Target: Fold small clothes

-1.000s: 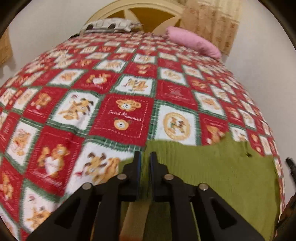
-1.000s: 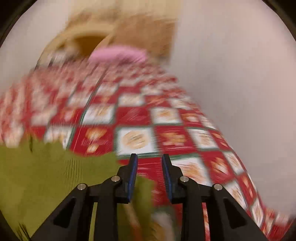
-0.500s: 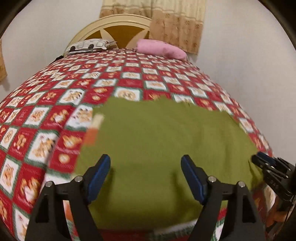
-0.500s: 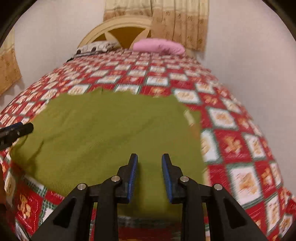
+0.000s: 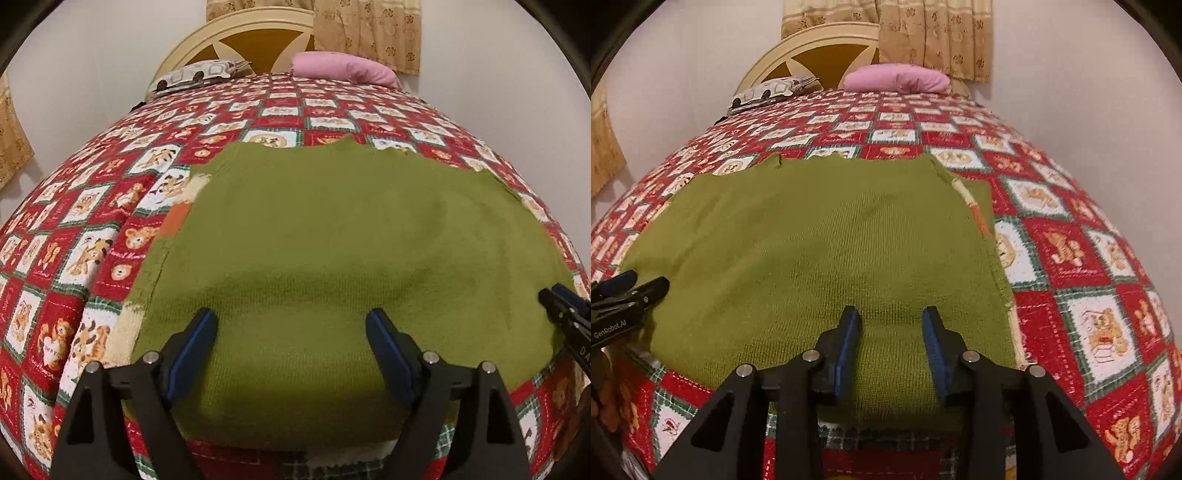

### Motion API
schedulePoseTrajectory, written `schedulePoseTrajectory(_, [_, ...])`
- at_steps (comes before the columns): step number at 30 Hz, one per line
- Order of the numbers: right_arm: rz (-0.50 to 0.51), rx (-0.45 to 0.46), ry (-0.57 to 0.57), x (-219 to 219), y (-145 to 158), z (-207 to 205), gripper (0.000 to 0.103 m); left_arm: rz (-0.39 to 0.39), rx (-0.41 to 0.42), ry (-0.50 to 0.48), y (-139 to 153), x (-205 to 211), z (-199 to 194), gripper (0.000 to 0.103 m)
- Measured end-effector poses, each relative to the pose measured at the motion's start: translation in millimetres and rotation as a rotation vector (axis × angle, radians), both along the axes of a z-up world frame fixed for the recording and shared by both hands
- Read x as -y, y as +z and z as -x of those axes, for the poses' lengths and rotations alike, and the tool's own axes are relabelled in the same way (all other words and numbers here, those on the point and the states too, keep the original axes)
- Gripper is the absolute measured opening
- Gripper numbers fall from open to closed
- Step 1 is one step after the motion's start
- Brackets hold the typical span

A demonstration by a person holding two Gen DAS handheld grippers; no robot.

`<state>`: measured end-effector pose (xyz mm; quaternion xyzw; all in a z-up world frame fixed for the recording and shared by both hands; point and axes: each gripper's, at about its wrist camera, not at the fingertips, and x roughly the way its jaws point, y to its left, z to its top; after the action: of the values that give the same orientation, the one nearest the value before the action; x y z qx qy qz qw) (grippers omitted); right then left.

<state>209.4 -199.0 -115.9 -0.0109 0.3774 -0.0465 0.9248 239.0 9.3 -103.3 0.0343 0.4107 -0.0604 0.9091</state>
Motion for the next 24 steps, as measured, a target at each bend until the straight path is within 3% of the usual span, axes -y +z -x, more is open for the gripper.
schedulePoseTrajectory(5, [0.005, 0.076, -0.013, -0.3, 16.5, 16.5, 0.037, -0.007, 0.0, 0.009, -0.3, 0.7, -0.1, 0.09])
schedulePoseTrajectory(10, [-0.019, -0.026, -0.045, 4.8, 0.7, 10.3, 0.037, -0.011, -0.001, 0.013, -1.0, 0.9, -0.2, 0.092])
schedulePoseTrajectory(19, [-0.022, -0.021, -0.044, 10.7, -1.9, 8.5, 0.039, -0.013, -0.008, 0.029, -2.4, -1.5, -1.2, 0.098])
schedulePoseTrajectory(22, [-0.038, -0.016, -0.044, 11.2, -2.0, 9.4, 0.039, 0.036, 0.005, 0.053, 2.4, -11.5, 4.2, 0.098])
schedulePoseTrajectory(24, [-0.046, -0.012, -0.044, 11.4, -2.0, 11.1, 0.04, 0.115, 0.04, 0.118, 11.1, -32.0, 16.0, 0.098])
